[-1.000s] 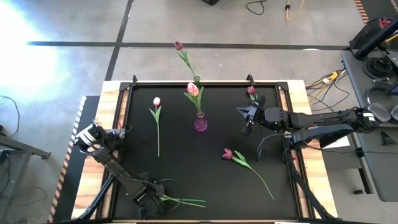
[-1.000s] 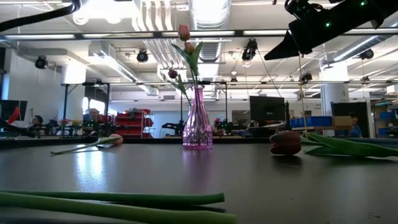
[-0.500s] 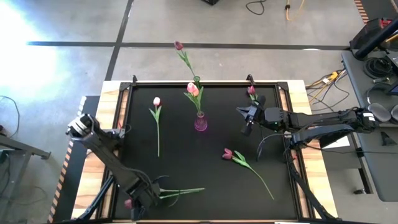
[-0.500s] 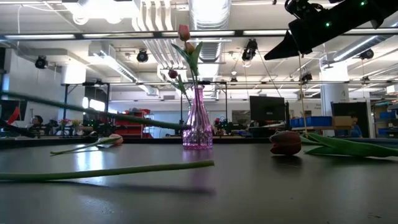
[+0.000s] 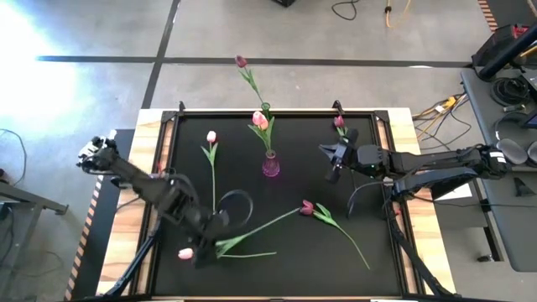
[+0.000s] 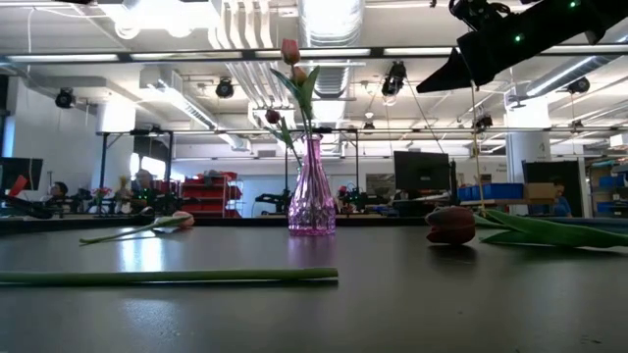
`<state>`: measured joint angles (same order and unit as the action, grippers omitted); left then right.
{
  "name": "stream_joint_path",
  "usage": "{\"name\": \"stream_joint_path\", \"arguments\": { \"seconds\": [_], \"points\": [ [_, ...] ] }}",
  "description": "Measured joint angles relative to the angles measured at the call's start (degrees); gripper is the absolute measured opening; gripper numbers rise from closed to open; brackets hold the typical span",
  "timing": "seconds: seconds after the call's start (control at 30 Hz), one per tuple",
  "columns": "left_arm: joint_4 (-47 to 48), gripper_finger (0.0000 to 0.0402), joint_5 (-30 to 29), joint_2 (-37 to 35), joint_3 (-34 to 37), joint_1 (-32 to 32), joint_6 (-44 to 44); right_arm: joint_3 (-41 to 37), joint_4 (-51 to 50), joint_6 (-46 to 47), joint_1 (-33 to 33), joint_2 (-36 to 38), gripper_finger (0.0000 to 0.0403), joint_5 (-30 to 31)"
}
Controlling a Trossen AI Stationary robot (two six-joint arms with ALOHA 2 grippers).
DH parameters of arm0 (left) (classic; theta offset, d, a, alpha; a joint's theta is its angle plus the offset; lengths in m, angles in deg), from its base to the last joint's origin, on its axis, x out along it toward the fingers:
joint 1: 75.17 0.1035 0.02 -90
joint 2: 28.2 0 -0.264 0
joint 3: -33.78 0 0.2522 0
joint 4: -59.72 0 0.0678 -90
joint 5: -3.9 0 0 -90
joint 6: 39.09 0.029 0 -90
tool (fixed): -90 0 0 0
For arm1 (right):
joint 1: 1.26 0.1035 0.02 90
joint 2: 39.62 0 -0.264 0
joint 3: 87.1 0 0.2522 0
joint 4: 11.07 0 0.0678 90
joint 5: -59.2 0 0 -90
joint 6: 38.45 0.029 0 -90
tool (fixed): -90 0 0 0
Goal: Sort flowers into vase by color
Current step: Put the red flower into the green vase
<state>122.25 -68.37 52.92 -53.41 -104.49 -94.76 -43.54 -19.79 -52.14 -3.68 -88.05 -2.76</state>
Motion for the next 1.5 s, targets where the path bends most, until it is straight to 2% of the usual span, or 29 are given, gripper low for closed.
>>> {"name": "stream_joint_path", "arguments": {
  "seconds": [0.2, 0.27, 0.37, 0.5, 0.63, 0.77, 0.93, 1.17, 1.3, 1.5],
  "points": [
    [-6.5, 0.0, 3.2, 0.6, 0.0, 11.7, 4.7, 0.0, 0.0, -2.4, 2.9, 0.0, 0.0009, 0.0],
    [-6.5, 0.0, 1.0, 1.7, 0.0, 15.2, 6.3, 0.0, 0.0, -3.6, 4.1, 0.0, 0.0011, 0.0],
    [-6.1, 0.0, -5.7, 3.9, 0.0, 19.5, 8.2, 0.0, 0.0, -5.2, 6.0, 0.0, 0.0017, 0.6],
    [-5.9, 0.0, -11.8, 7.1, 0.1, 23.4, 8.9, 0.0, -0.1, -7.7, 8.7, 0.0, 0.003, 2.3],
    [-5.3, 0.0, -14.6, 10.3, 0.0, 25.7, 11.1, 0.0, -1.5, -10.0, 11.9, 0.0, 0.0046, 4.6],
    [-5.8, 0.0, -11.8, 12.7, -1.2, 27.7, 12.2, 0.0, -1.9, -14.8, 15.6, -2.0, 0.0066, 4.6],
    [-6.6, 0.0002, -8.2, 15.0, -5.1, 29.1, 14.2, 0.7, 1.9, -21.4, 18.9, -9.7, 0.0108, 6.9],
    [-3.9, 0.0002, -8.0, 17.6, -11.1, 30.5, 16.5, 6.2, 7.9, -31.2, 21.0, -24.0, 0.0172, 17.4],
    [-2.4, 0.0003, -7.1, 18.7, -12.6, 31.2, 17.5, 10.1, 11.0, -38.2, 22.0, -31.0, 0.0179, 22.8],
    [-2.9, 0.0003, -4.7, 20.4, -13.2, 31.6, 19.2, 14.4, 19.5, -51.9, 22.5, -39.4, 0.0163, 29.6]
  ]
}}
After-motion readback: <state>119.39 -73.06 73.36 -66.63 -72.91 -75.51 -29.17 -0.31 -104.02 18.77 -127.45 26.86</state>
